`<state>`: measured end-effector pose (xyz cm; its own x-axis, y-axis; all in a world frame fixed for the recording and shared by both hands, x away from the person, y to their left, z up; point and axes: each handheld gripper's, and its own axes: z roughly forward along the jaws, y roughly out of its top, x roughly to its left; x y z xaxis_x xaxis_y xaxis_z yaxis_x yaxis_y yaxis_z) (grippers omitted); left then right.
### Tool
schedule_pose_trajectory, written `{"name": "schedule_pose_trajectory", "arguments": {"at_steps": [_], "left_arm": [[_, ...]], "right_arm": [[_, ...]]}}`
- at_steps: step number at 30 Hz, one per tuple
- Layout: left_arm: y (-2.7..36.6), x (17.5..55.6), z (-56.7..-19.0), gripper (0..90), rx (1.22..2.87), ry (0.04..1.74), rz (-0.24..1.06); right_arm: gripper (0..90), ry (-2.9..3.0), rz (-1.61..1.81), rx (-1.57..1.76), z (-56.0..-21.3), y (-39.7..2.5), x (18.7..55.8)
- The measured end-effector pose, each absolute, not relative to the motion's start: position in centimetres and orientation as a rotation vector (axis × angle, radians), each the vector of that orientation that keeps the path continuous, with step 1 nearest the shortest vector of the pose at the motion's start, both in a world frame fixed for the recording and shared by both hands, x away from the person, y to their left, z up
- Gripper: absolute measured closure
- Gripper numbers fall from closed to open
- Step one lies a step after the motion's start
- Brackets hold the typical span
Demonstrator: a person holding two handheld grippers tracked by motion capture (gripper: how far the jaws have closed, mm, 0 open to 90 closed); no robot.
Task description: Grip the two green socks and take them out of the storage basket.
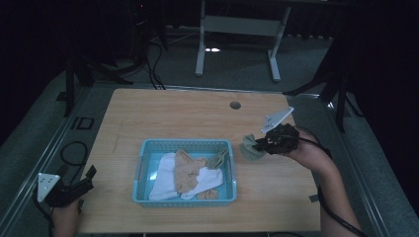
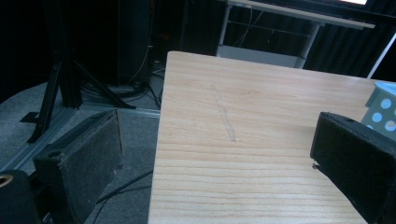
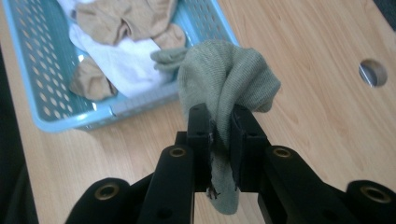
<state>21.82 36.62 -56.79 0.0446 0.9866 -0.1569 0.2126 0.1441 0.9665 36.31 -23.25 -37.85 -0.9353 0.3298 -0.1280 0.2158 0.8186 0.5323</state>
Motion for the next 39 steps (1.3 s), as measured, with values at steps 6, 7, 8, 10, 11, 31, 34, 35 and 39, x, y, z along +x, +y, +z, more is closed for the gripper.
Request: {"name": "schedule_pose_trajectory", "arguments": {"at_steps": [6,7,8,10,11,31,34,35,39], "left_arm": [[36.6,21.8,-56.8,2.3,1.273,1.383,0.944],[36.6,21.8,-56.8,2.3,1.273,1.383,0.944],[36.6,21.8,-56.8,2.3,1.272,1.381,0.943],[36.6,21.8,-56.8,2.3,1.271,1.382,0.942],[36.7,21.8,-56.8,2.3,1.272,1.381,0.942],[36.6,21.8,-56.8,2.3,1.273,1.382,0.943],[36.6,21.8,-56.8,2.3,1.273,1.384,0.94],[36.6,21.8,-56.8,2.3,1.273,1.384,0.94],[36.6,21.9,-56.8,2.3,1.276,1.385,0.938]], "right_arm": [[79.5,2.779,0.775,0.506,-39.8,-25.0,36.8],[79.5,2.78,0.77,0.518,-40.1,-25.2,36.9],[79.4,2.782,0.77,0.534,-40.5,-25.5,37.0],[79.3,2.795,0.782,0.569,-41.5,-26.1,37.1],[79.3,2.799,0.779,0.581,-41.8,-26.3,37.1],[77.6,2.837,0.699,0.866,-51.1,-29.0,38.3],[74.6,2.842,0.698,0.883,-51.6,-29.1,38.3],[74.6,2.842,0.698,0.883,-51.6,-29.1,38.3],[51.4,2.855,0.726,0.894,-51.2,-29.1,38.2]]}}
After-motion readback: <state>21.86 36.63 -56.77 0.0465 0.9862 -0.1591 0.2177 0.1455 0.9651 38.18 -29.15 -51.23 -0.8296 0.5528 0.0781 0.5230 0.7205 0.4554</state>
